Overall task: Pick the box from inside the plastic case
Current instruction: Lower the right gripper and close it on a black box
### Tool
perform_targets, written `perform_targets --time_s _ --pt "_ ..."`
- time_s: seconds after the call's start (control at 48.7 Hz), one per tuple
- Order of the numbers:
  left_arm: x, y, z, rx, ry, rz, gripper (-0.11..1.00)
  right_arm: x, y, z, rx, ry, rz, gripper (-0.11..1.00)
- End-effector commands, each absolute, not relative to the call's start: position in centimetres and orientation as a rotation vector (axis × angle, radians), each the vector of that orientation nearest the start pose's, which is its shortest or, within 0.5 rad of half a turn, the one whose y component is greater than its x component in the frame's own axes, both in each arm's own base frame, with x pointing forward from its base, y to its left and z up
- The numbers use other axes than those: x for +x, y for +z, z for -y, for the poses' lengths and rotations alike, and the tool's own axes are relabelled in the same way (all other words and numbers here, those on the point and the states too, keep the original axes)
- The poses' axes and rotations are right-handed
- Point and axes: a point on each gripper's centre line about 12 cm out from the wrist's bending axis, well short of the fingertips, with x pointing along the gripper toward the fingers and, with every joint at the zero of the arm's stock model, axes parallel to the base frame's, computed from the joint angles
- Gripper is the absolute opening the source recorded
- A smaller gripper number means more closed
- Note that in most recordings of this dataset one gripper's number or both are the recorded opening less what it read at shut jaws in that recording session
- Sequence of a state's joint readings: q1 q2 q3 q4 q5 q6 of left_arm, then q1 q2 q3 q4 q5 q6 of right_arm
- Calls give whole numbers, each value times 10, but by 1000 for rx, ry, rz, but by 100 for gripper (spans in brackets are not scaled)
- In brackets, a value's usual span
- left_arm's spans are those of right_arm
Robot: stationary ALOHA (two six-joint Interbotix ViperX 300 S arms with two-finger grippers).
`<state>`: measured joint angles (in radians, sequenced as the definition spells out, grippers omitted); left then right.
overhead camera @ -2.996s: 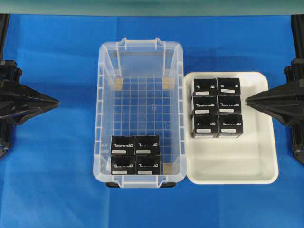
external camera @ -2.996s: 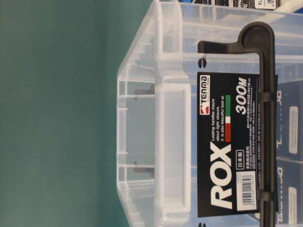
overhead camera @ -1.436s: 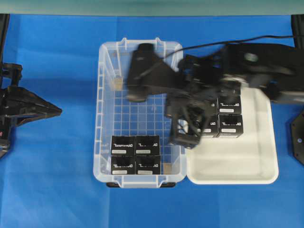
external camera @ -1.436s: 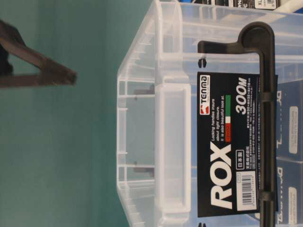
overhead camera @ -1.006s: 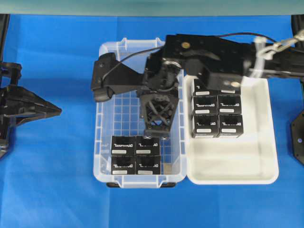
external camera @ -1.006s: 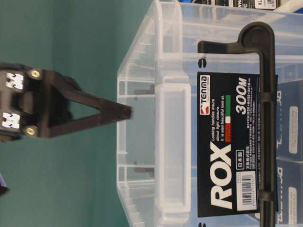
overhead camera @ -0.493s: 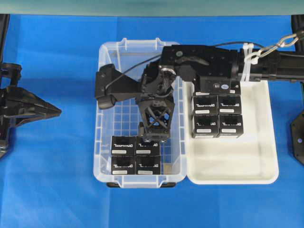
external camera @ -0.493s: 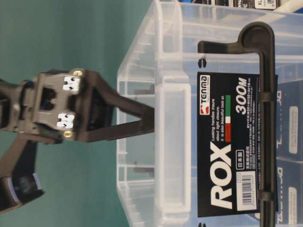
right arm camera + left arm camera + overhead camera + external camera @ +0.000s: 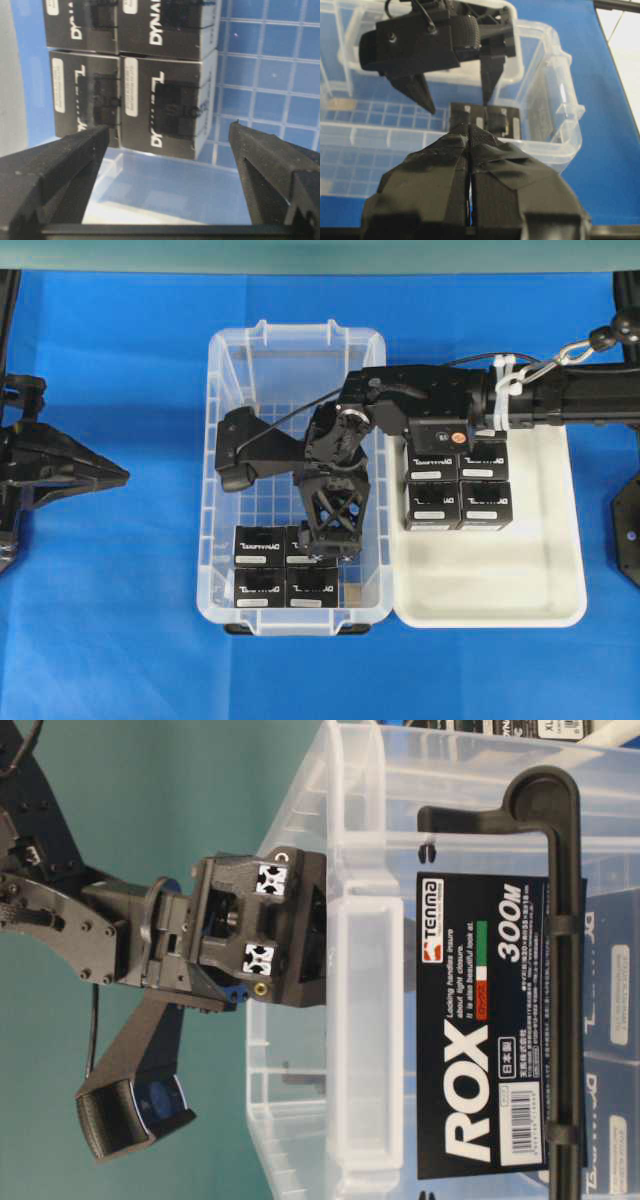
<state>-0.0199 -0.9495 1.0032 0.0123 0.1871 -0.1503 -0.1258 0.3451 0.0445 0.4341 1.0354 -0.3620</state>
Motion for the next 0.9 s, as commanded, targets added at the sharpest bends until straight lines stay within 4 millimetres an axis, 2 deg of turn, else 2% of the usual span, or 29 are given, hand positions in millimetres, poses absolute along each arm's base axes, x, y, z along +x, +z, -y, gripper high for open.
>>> perform_targets --time_s 0.0,0.595,0.718,0.882 --pt "207 317 4 -132 -4 -214 -3 460 160 10 228 302 -1325 99" --pt "207 314 3 -131 5 -234 -3 468 125 7 226 279 -1330 99" --pt "207 312 2 -131 8 -250 -3 469 122 13 226 259 -1326 99" --pt "206 310 1 -128 11 -259 -3 472 124 32 235 216 -1297 99"
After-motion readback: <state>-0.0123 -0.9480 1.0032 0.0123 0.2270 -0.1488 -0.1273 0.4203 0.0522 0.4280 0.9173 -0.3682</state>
